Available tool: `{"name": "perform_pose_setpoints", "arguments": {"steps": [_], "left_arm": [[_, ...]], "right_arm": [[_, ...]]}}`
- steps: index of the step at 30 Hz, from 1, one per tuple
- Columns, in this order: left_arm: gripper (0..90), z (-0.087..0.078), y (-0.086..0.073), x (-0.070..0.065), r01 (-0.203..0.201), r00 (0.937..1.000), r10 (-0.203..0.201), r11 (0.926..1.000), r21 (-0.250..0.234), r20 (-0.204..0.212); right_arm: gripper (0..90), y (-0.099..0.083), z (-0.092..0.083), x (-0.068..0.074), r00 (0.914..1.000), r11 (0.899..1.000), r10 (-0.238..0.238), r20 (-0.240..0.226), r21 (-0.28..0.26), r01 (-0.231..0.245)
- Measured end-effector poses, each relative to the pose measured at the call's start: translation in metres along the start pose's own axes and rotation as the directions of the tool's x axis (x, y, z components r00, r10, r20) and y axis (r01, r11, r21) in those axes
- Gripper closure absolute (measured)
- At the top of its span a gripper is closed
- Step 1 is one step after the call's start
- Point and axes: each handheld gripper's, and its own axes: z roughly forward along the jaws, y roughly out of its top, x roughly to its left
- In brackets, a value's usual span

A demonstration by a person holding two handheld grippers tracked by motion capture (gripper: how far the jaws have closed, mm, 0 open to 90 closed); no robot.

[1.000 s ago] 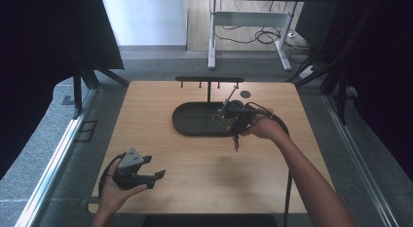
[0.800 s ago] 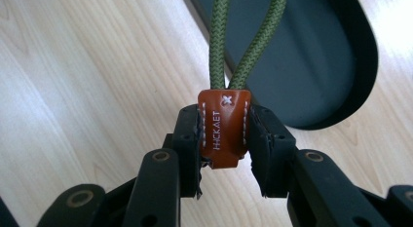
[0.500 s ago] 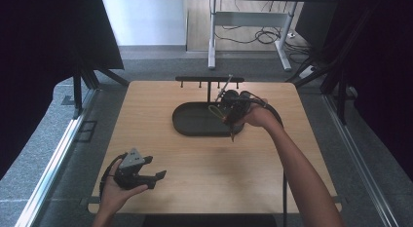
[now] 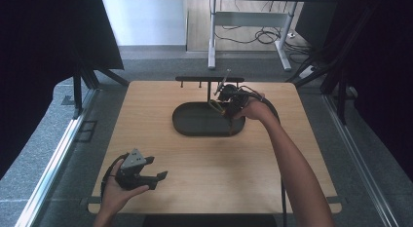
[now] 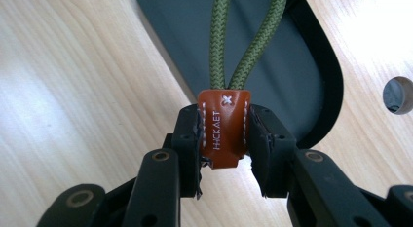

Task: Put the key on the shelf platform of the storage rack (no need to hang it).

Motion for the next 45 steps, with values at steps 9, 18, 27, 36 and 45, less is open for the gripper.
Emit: {"name": "perform_pose_setpoints", "arguments": {"steps": [9,18,27,36,45], "left_arm": [[26.6,-0.003,-0.001,0.002,0.008,1.0000,-0.008,0.9999,-0.008,-0.004],[26.6,-0.004,-0.002,0.005,0.014,0.9999,-0.015,0.9998,-0.010,-0.006],[26.6,-0.004,-0.002,0.005,0.016,0.9998,-0.016,0.9998,-0.011,-0.009],[26.6,-0.003,-0.001,0.004,0.014,0.9999,-0.014,0.9999,-0.009,-0.008],[26.6,-0.003,-0.001,0.004,0.012,0.9999,-0.012,0.9999,-0.009,-0.004]], "right_arm": [[67.1,0.009,0.012,-0.011,1.0000,1.000,-0.007,0.006,0.007,0.007],[67.1,0.016,0.025,-0.020,0.9998,1.000,-0.017,0.008,-0.006,0.017],[67.0,0.015,0.038,-0.026,0.9997,1.000,-0.005,0.024,-0.009,0.005],[66.8,0.009,0.057,-0.027,0.9998,1.000,0.009,0.020,-0.017,-0.009],[66.6,0.009,0.074,-0.024,0.9998,1.000,0.002,0.019,-0.009,-0.002]]}}
